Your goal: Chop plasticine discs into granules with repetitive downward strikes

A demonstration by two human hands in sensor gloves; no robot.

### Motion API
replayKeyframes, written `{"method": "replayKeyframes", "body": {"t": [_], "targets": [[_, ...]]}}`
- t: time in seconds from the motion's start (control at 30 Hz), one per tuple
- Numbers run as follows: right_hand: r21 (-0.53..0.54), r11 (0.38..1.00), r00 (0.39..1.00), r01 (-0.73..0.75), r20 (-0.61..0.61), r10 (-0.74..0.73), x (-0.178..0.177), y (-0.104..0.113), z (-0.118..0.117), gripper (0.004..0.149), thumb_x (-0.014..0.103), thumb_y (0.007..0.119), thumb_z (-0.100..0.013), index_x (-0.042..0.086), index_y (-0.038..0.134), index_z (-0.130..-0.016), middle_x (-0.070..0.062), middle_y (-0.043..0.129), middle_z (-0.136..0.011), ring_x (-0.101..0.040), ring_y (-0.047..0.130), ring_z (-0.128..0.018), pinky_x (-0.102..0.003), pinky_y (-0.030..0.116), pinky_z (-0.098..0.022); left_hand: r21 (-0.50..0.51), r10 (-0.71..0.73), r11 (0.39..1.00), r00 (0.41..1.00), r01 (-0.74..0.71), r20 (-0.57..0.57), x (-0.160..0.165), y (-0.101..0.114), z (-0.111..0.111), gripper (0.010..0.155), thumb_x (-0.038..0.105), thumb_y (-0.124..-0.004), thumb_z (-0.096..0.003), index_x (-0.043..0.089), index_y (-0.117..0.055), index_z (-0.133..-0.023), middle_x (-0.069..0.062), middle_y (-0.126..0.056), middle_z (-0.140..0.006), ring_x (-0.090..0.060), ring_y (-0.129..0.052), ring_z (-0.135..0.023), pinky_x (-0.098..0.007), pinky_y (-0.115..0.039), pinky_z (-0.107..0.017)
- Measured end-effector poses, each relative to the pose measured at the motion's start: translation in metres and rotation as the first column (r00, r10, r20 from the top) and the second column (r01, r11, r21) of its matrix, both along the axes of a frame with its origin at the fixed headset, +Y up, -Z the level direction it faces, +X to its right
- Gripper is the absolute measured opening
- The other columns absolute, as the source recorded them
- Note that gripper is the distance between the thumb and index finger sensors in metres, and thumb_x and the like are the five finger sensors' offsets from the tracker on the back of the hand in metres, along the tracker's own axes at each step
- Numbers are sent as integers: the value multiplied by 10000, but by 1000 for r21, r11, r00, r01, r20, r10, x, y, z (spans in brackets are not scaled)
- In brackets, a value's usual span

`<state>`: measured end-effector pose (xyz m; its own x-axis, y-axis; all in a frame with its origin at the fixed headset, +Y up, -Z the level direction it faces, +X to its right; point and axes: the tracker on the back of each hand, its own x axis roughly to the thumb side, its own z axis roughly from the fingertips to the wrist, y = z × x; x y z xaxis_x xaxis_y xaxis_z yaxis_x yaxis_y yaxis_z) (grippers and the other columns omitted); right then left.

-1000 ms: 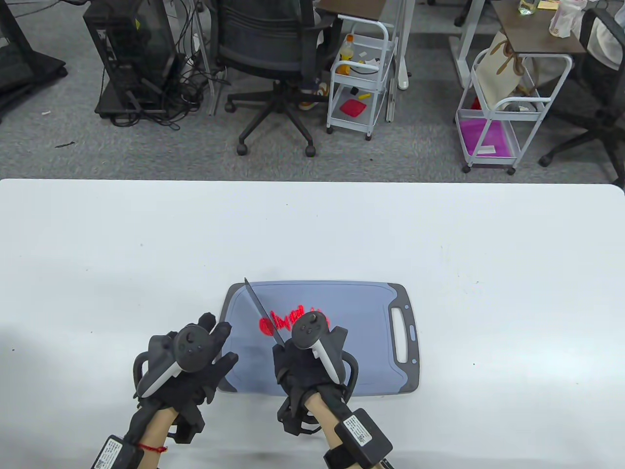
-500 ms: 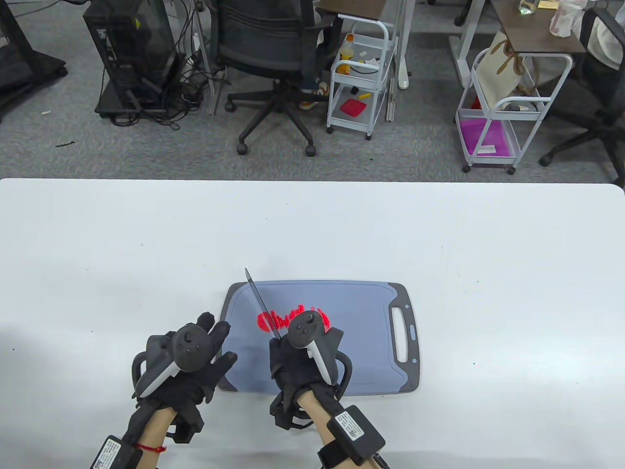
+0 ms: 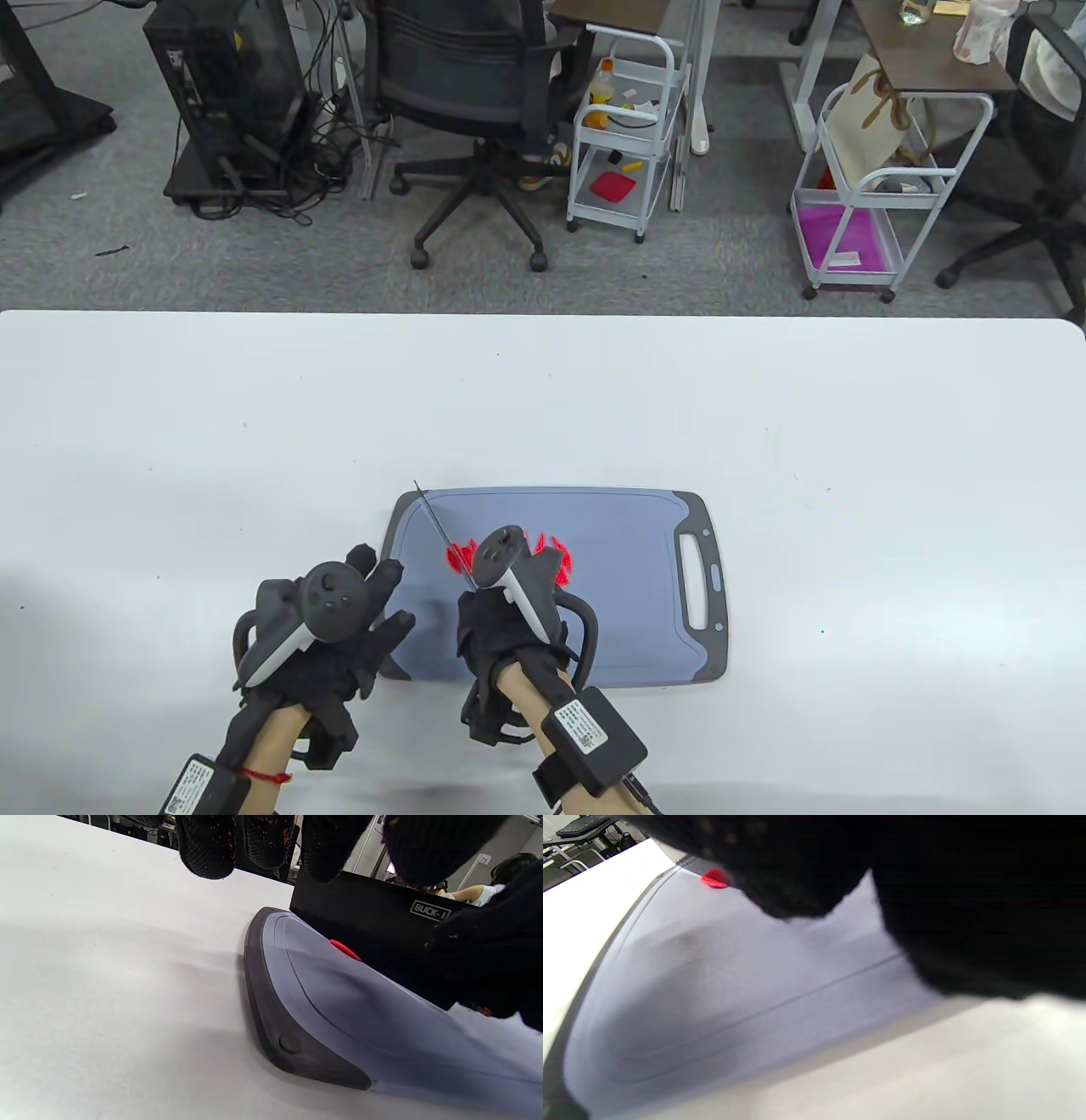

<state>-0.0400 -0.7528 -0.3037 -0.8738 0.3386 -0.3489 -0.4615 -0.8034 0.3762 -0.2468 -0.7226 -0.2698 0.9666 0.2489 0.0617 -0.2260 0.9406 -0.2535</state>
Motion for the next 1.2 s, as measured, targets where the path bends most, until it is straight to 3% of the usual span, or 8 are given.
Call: {"method": "replayKeyframes", "body": {"t": [0.2,0.3,0.43,0.6,0.73,0.83,0.93,1.2], "targets": [[99,989,992,107,61,-113,7,-9,3,512,531,777,-494,93,813,-757,72,985,-281,-222,1092,51,-518,941,-21,17,23,1000,1000,-23,-8,-3,3,0,715,638,-659,-455,368,-620,-1116,-59,-508,-1284,-437,-641,-1111,-677,-438,-760],[168,975,987,146,35,-154,11,-12,6,511,526,782,-491,92,827,-757,64,993,-289,-233,1095,39,-520,939,-26,31,-2,1000,1000,3,-18,-8,3,2,714,638,-659,-456,367,-623,-1116,-61,-511,-1284,-436,-642,-1111,-678,-439,-760],[88,992,994,92,46,-96,13,-5,11,514,527,766,-501,91,827,-765,67,994,-304,-226,1098,36,-507,945,-23,26,2,1000,1000,-1,-21,-8,3,1,716,637,-659,-455,365,-621,-1116,-60,-507,-1284,-437,-641,-1111,-677,-437,-762],[73,994,995,81,48,-85,14,0,14,518,521,757,-506,82,825,-773,57,996,-319,-226,1099,31,-504,944,-19,25,-16,1000,1000,16,-11,-5,3,2,715,638,-658,-456,368,-618,-1117,-58,-509,-1284,-436,-641,-1111,-677,-439,-761],[125,983,989,137,31,-142,15,12,19,519,523,757,-503,87,831,-774,56,997,-320,-222,1100,28,-501,945,-18,33,-10,999,1000,10,-9,-5,4,2,714,638,-659,-456,368,-622,-1116,-60,-511,-1284,-435,-641,-1111,-678,-437,-761],[96,970,973,223,34,-227,14,14,21,520,519,754,-504,90,831,-787,48,999,-336,-226,1104,14,-501,947,-25,31,-10,999,1000,11,-9,-5,4,2,714,637,-660,-456,368,-623,-1117,-56,-511,-1284,-435,-642,-1111,-677,-439,-761],[-1,961,959,277,71,-276,11,4,20,522,505,740,-507,84,815,-807,38,997,-363,-222,1111,-6,-493,953,-32,27,-22,999,1000,22,-7,-4,3,2,711,638,-658,-456,372,-622,-1115,-59,-512,-1283,-433,-642,-1111,-676,-441,-762],[10,988,987,153,42,-153,14,5,25,511,488,741,-511,91,814,-824,27,995,-391,-224,1115,-29,-487,955,-41,23,-27,999,1000,27,-7,-4,3,3,713,636,-659,-456,365,-626,-1114,-55,-524,-1280,-434,-647,-1109,-676,-443,-761]]}}
